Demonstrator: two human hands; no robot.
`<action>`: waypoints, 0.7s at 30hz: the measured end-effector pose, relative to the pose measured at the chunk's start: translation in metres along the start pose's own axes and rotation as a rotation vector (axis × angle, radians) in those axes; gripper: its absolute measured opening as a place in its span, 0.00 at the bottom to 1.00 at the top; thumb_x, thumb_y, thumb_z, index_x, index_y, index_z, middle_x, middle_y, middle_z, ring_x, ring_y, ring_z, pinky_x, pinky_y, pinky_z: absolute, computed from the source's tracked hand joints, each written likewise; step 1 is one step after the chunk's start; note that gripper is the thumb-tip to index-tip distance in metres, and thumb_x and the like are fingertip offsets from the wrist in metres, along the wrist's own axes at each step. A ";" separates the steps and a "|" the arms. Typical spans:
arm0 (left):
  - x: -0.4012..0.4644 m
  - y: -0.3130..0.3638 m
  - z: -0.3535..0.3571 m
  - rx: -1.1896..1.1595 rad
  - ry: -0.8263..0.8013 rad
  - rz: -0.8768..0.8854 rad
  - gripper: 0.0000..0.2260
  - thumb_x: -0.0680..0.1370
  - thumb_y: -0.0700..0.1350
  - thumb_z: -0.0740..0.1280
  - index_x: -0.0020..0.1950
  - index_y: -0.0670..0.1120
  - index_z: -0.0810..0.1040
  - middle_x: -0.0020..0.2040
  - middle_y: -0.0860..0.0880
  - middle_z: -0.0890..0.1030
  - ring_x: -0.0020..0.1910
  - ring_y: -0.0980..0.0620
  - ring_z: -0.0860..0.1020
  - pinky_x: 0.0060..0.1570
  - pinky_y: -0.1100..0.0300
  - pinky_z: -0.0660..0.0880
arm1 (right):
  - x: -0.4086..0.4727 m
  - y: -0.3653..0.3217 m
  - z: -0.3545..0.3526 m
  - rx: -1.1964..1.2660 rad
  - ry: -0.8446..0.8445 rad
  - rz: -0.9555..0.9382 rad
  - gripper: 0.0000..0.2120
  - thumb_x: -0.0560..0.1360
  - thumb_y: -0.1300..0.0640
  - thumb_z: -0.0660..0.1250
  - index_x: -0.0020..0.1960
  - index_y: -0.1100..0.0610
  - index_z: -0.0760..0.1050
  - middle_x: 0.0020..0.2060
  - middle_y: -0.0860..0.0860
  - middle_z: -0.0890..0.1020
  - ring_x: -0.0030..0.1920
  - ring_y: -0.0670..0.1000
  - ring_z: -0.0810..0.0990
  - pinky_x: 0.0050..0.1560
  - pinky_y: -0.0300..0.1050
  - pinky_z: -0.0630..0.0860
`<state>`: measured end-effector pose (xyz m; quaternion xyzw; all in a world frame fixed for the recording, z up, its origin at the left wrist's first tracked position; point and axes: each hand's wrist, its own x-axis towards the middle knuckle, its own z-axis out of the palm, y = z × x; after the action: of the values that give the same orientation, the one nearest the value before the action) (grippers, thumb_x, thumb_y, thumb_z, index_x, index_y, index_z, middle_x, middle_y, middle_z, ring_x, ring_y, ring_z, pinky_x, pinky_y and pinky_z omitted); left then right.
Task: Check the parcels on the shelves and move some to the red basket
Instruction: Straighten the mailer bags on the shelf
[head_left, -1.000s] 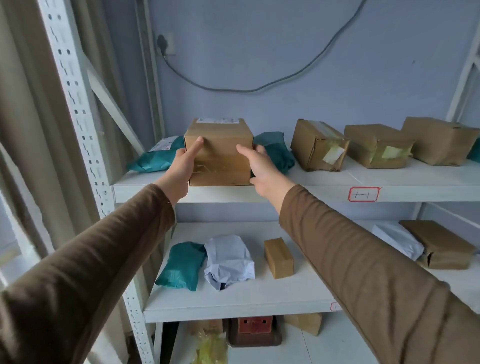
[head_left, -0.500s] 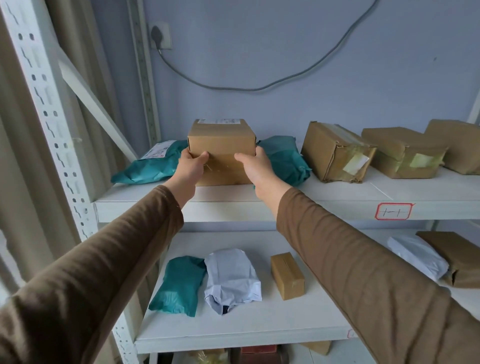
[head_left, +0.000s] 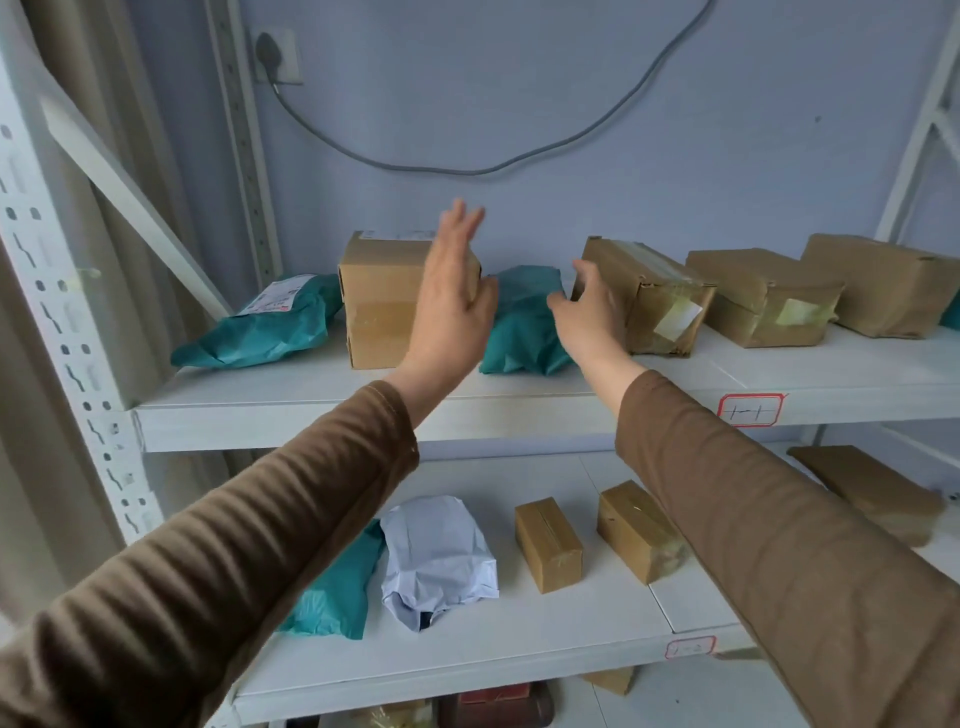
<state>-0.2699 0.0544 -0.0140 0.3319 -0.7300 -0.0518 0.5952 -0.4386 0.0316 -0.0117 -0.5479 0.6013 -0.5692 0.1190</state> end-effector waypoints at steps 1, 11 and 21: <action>-0.001 0.004 0.009 -0.061 -0.091 -0.060 0.28 0.82 0.34 0.62 0.82 0.44 0.62 0.83 0.46 0.60 0.83 0.49 0.56 0.81 0.55 0.53 | 0.001 0.003 -0.005 0.025 -0.031 0.064 0.26 0.81 0.55 0.66 0.77 0.51 0.65 0.65 0.50 0.77 0.61 0.54 0.78 0.54 0.44 0.73; -0.002 0.005 0.044 -0.336 -0.319 -0.805 0.26 0.85 0.43 0.64 0.82 0.48 0.62 0.78 0.44 0.69 0.68 0.46 0.73 0.58 0.60 0.73 | -0.002 0.031 -0.015 0.412 -0.277 0.402 0.35 0.78 0.73 0.67 0.80 0.57 0.60 0.72 0.58 0.74 0.68 0.59 0.76 0.60 0.51 0.78; -0.073 0.046 0.040 -0.580 -0.089 -0.910 0.21 0.83 0.41 0.67 0.76 0.46 0.69 0.69 0.46 0.76 0.67 0.49 0.75 0.67 0.55 0.71 | -0.093 0.053 -0.115 0.520 -0.415 0.384 0.39 0.78 0.73 0.66 0.82 0.49 0.58 0.69 0.56 0.74 0.58 0.55 0.81 0.56 0.50 0.80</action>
<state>-0.3199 0.1168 -0.0648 0.4340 -0.4927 -0.5178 0.5484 -0.5199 0.1557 -0.0622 -0.4804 0.4918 -0.5470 0.4777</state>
